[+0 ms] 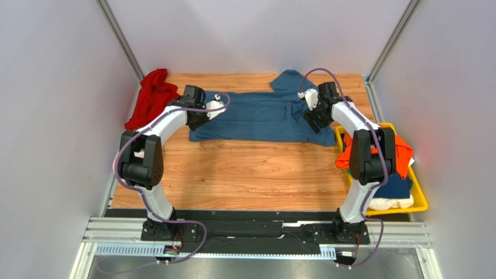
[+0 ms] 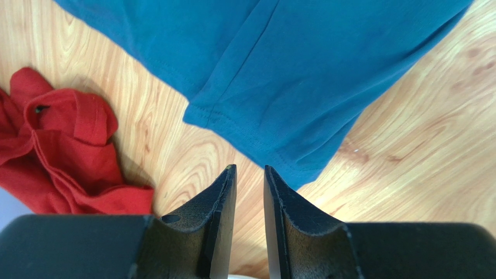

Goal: Fold and stack the t-shirts
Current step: Fold the flattened tshirt in 1/3 of the way

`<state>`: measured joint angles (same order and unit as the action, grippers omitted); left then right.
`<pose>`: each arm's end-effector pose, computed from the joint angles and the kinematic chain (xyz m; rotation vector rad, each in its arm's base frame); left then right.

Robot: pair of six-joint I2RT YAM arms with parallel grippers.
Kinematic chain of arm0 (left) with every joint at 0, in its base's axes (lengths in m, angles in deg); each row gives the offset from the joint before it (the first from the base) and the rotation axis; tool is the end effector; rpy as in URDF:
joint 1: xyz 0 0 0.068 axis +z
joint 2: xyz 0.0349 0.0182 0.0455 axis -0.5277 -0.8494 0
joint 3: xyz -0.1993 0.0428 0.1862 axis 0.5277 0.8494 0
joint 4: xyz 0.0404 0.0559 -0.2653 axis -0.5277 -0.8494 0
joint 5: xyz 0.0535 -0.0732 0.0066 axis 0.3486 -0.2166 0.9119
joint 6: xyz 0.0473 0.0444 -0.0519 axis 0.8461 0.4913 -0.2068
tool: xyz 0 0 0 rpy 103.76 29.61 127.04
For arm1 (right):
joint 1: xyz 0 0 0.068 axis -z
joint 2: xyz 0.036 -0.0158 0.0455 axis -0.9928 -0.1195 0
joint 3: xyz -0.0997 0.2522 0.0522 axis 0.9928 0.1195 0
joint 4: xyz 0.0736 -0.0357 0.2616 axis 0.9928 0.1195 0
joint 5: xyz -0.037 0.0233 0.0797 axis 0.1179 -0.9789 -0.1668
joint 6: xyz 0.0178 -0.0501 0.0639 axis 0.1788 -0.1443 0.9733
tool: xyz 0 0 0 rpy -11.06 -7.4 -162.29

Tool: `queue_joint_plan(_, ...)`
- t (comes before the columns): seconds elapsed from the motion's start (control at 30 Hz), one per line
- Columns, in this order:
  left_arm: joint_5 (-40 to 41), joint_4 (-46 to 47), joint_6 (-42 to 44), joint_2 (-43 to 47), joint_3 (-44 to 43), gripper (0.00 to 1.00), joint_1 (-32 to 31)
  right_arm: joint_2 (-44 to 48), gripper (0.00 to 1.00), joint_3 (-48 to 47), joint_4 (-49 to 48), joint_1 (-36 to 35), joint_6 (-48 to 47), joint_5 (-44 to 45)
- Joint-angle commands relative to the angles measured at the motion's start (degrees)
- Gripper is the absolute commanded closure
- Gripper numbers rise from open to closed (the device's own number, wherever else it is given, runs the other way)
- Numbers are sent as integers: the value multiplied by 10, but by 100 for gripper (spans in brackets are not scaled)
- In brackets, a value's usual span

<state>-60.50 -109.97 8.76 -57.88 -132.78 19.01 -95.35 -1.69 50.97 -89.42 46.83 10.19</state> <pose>0.3975 -0.0917 0.1846 1.3141 2.2655 0.1958 0.4160 0.0445 0.1769 -0.9220 2.5416 -0.1694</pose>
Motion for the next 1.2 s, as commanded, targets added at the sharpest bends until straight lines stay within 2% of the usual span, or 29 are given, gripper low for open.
queue_joint_plan(0.0, -35, 0, -24, -12, -44, 67, -7, 2, 29, -27, -9, -3, 20, -25)
queue_joint_plan(0.27, -64, -5, -47, -74, -95, 66, -10, -55, 29, -72, -26, -14, 36, -41)
queue_joint_plan(0.57, -71, 9, -58, -109, -107, 49, -11, -96, 28, -87, -42, -23, 32, -21)
queue_joint_plan(0.63, -68, 10, -58, -115, -109, 45, -11, -100, 20, -87, -46, -24, 31, -19)
queue_joint_plan(0.7, -65, 10, -57, -124, -111, 40, -11, -105, 18, -89, -46, -23, 30, -17)
queue_joint_plan(1.17, -19, -11, -43, -158, -114, 40, -12, -111, 16, -37, -50, -29, 10, -11)
